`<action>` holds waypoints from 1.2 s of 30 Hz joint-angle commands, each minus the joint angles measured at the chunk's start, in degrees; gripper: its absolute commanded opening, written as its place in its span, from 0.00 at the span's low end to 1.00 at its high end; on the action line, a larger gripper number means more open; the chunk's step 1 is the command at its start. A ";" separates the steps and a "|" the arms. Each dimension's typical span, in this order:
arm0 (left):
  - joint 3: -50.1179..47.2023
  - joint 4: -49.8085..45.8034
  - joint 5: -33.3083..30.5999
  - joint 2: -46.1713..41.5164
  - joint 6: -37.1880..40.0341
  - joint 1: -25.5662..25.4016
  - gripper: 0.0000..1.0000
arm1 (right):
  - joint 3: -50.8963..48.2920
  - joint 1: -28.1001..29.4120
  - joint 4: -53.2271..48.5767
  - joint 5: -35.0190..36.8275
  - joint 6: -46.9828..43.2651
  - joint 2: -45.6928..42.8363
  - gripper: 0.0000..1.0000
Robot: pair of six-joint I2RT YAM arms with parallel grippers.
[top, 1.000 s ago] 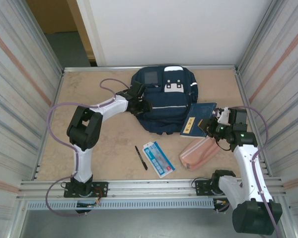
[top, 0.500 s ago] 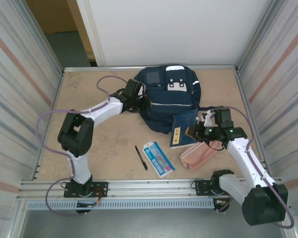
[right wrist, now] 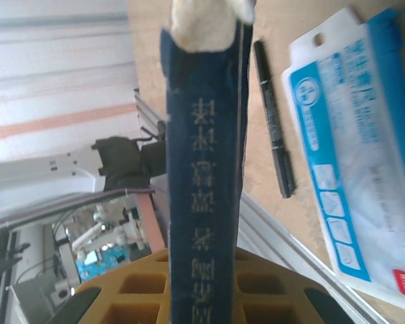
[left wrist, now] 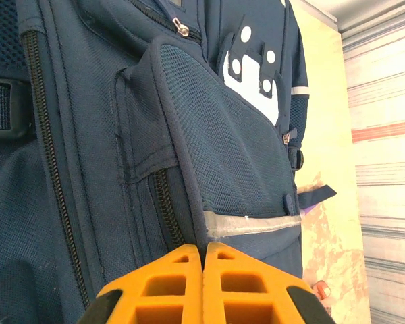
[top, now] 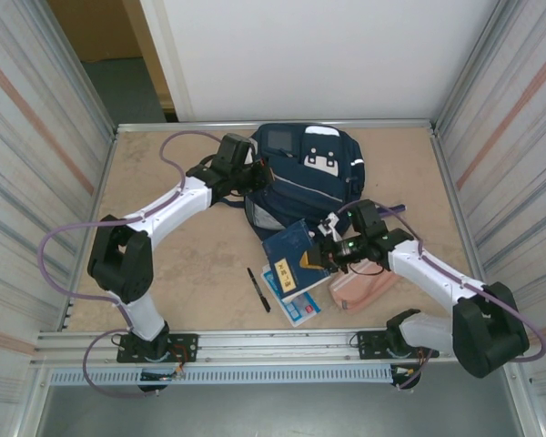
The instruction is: Pack the student bag
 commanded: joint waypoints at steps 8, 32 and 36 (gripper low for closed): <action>-0.36 2.69 -1.53 -8.26 -3.34 -1.03 0.00 | -7.26 6.85 20.39 0.55 15.10 3.37 0.00; -11.00 -1.32 4.92 -18.42 15.96 -2.76 0.51 | 1.29 -12.54 19.67 -4.40 7.46 -1.61 0.00; -14.77 1.74 -1.55 -22.54 36.80 -7.45 0.60 | 2.39 -12.28 20.20 -4.18 7.00 -0.97 0.00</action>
